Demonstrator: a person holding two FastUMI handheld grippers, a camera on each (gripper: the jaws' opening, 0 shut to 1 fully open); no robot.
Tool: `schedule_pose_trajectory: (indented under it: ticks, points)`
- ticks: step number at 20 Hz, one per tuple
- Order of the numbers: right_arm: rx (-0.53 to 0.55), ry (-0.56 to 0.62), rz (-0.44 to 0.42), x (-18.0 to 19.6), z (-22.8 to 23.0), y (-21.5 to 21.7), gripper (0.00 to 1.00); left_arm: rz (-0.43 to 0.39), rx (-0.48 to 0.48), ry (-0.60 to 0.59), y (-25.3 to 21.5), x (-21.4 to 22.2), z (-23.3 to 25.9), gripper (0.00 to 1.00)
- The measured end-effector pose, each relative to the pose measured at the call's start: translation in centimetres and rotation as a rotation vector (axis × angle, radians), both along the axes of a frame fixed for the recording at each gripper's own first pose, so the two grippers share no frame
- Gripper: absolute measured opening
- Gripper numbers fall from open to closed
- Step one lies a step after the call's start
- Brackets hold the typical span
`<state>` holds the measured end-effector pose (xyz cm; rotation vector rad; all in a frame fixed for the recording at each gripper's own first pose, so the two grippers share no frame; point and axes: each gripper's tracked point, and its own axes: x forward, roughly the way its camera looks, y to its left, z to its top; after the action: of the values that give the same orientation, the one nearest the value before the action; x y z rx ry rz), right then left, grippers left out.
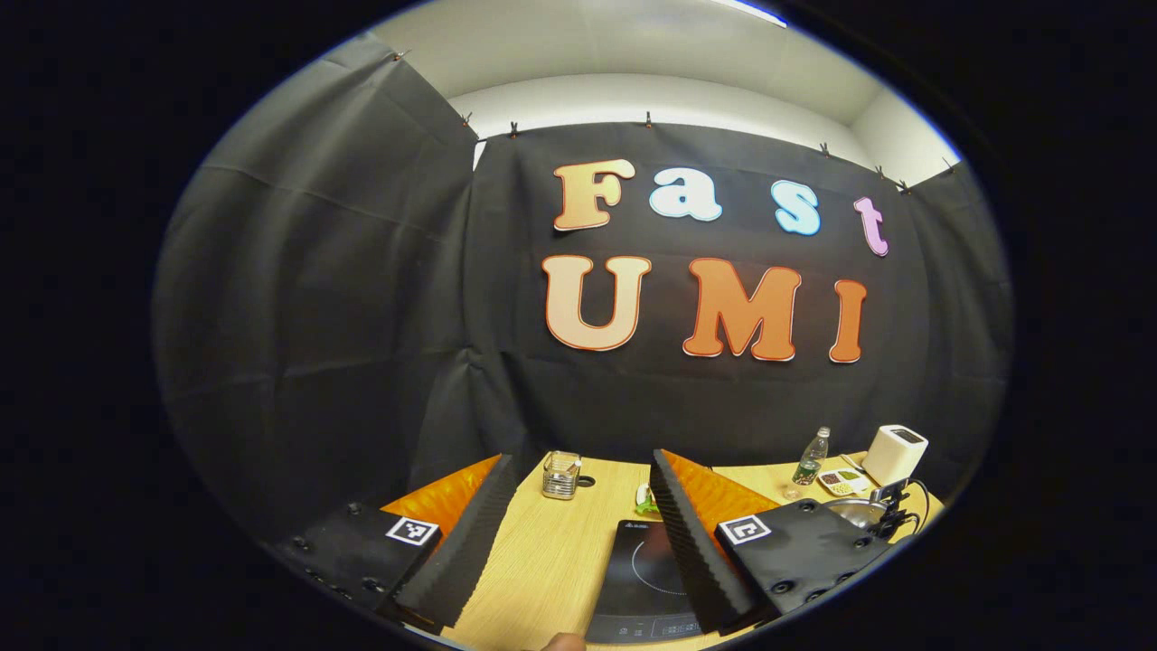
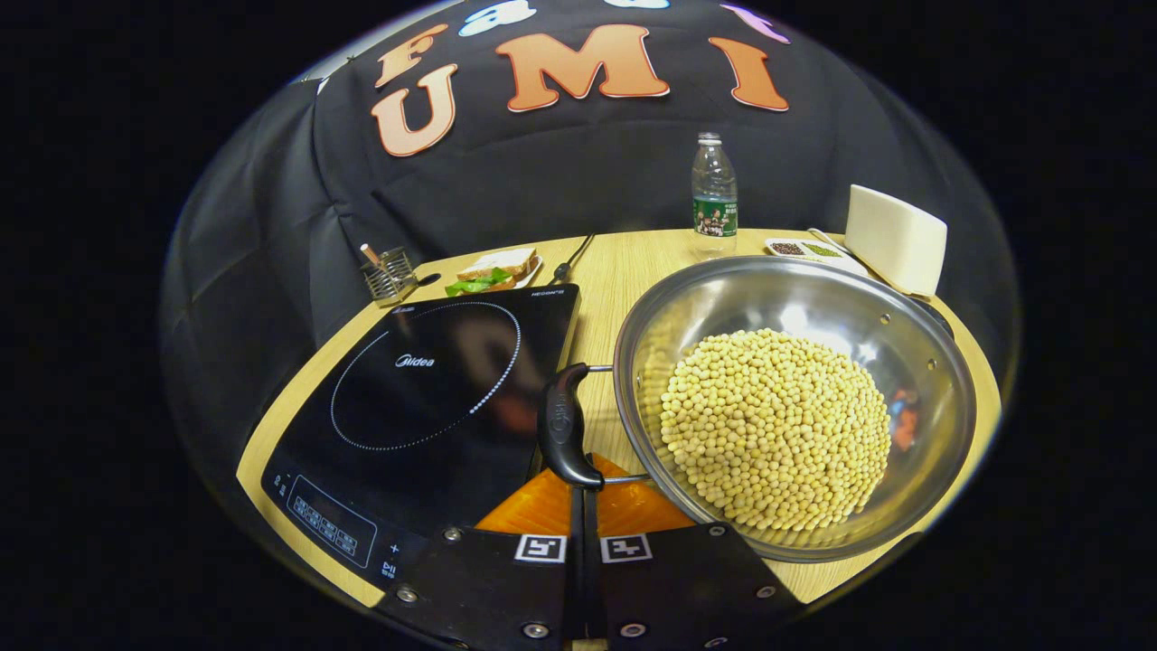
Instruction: First push the handle of the pot to place it horizontally, then grasp the pot with both hands and set it on the induction cooktop.
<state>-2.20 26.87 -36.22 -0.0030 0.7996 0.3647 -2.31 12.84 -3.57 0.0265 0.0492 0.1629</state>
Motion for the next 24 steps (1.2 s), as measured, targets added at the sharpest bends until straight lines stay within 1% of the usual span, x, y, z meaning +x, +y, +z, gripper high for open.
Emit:
schedule_pose_trajectory:
  ticks: [4,11,17,21,24]
  points:
    - [0.002,-0.007,-0.024,1.3,-0.1,0.2,0.00,0.006,0.006,-0.005,0.4,-0.2,0.2,0.97]
    - [0.019,-0.009,-0.054,2.3,-0.2,0.2,0.00,0.010,0.003,-0.008,0.4,-0.5,0.1,0.97]
    - [0.031,-0.008,-0.072,3.3,-0.3,0.5,0.00,0.024,0.029,-0.018,0.6,-1.5,0.6,0.97]
    - [0.009,-0.007,-0.071,3.3,-0.5,0.5,0.00,0.023,0.031,-0.023,0.9,-1.9,0.4,0.96]
    - [-0.018,0.003,-0.056,2.0,-0.9,-0.1,0.00,0.021,0.009,-0.024,0.9,-1.7,0.2,0.97]
